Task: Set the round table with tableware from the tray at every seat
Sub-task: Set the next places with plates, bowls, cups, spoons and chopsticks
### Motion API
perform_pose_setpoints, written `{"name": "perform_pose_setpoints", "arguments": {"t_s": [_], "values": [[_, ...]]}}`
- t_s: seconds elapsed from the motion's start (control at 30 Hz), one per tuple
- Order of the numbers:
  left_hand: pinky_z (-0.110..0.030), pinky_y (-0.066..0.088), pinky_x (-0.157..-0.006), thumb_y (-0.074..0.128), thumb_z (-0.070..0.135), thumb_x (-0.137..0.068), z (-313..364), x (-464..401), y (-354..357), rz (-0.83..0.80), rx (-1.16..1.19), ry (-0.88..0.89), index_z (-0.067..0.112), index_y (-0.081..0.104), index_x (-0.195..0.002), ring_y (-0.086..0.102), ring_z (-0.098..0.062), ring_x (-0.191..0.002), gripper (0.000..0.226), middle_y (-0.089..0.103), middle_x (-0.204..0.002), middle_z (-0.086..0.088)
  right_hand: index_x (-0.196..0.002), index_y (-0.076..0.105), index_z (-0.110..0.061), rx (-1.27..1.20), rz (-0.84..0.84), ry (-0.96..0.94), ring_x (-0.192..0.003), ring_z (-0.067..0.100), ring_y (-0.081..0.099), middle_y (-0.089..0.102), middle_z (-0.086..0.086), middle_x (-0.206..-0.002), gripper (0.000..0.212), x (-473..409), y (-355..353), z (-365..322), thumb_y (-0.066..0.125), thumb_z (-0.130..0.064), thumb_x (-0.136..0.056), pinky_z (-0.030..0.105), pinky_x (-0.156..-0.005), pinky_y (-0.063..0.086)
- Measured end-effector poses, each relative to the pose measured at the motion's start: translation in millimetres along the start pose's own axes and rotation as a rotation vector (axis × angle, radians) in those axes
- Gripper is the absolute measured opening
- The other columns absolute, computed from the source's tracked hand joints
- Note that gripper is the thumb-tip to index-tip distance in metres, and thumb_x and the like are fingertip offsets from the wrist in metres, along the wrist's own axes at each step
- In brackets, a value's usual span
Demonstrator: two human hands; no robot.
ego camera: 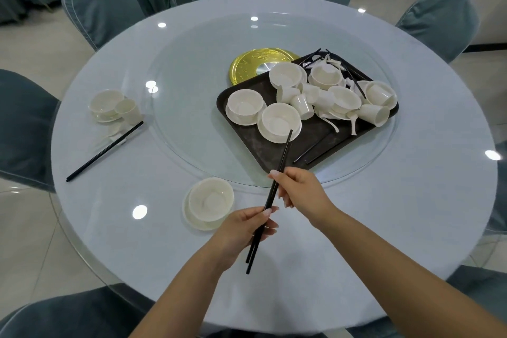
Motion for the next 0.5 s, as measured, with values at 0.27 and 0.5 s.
{"name": "perform_pose_setpoints", "arguments": {"t_s": [0.27, 0.5], "values": [[-0.02, 0.053, -0.074, 0.06, 0.035, -0.095, -6, 0, -1, -0.044, -0.056, -0.01, 0.034, 0.076, -0.105, 0.068, -0.011, -0.076, 0.019, 0.072, -0.085, 0.003, -0.088, 0.072, -0.009, -0.12, 0.062, -0.01, -0.047, 0.008, 0.052, 0.06, 0.001, -0.059, 0.026, -5, -14, -3, 0.063, -0.033, -0.093, 0.017, -0.048, 0.044], [-0.023, 0.048, -0.066, 0.06, 0.038, -0.094, 5, -11, 5, -0.036, -0.092, 0.039, 0.035, 0.076, -0.103, 0.057, -0.01, -0.069, 0.018, 0.068, -0.079, 0.004, -0.085, 0.063, -0.014, 0.003, -0.085, 0.033, -0.054, 0.011, 0.058, 0.062, -0.001, -0.062, 0.023, -5, -5, 12, 0.061, -0.034, -0.094, 0.021, -0.055, 0.051]]}}
Point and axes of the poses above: each hand's wrist, its own x-axis away from the middle knuckle, its own y-axis out of the palm, z = x × y, the point moved 4 cm from there along -x, towards the middle knuckle
